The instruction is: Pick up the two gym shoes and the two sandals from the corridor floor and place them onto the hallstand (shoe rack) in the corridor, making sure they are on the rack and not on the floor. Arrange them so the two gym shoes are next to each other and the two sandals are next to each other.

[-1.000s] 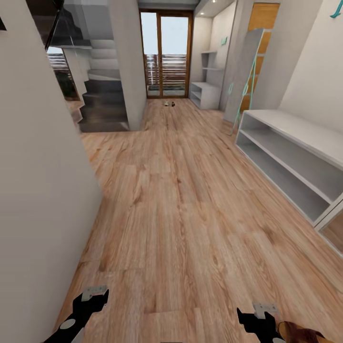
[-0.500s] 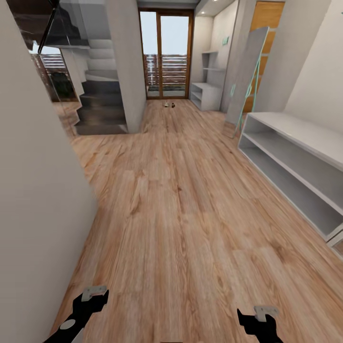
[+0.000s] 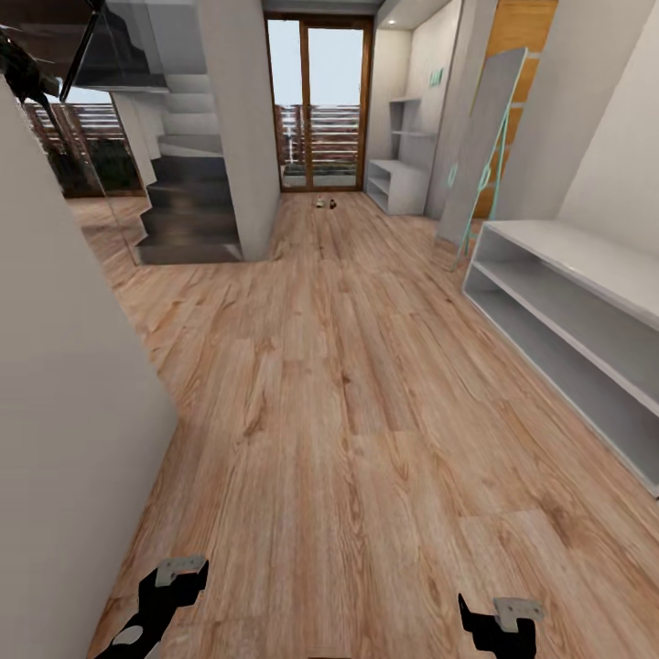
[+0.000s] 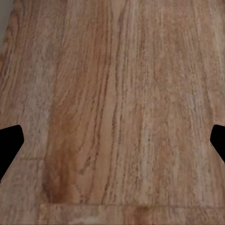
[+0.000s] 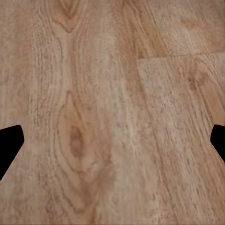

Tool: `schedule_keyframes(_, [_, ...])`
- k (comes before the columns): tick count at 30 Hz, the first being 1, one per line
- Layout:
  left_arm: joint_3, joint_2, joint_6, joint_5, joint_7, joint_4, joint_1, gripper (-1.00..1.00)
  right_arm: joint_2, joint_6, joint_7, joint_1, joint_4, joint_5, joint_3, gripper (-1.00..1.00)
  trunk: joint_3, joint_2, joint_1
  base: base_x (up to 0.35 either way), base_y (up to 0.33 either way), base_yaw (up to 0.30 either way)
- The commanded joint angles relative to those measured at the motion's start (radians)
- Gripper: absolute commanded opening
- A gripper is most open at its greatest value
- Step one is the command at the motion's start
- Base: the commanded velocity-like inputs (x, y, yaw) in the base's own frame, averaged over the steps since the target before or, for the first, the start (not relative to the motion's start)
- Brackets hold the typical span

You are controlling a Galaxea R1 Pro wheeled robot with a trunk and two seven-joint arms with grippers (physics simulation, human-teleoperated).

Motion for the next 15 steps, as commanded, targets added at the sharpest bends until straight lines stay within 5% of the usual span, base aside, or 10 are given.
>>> schedule_keyframes(1, [0.0,0.0,-0.005,0.007,-0.001,0.003,-0.001,1.0,0.0,-0.011,0.002,0.0,0.005,-0.008,0.002,1.0,-0.001,0.0,0.0,0.337,0.0,0.0])
schedule_keyframes(15, [0.002,0.0,-0.012,0.013,-0.001,0.014,-0.001,1.0,0.0,-0.041,0.002,-0.001,0.019,-0.009,0.0,1.0,-0.001,0.0,0.0,0.337,0.0,0.0])
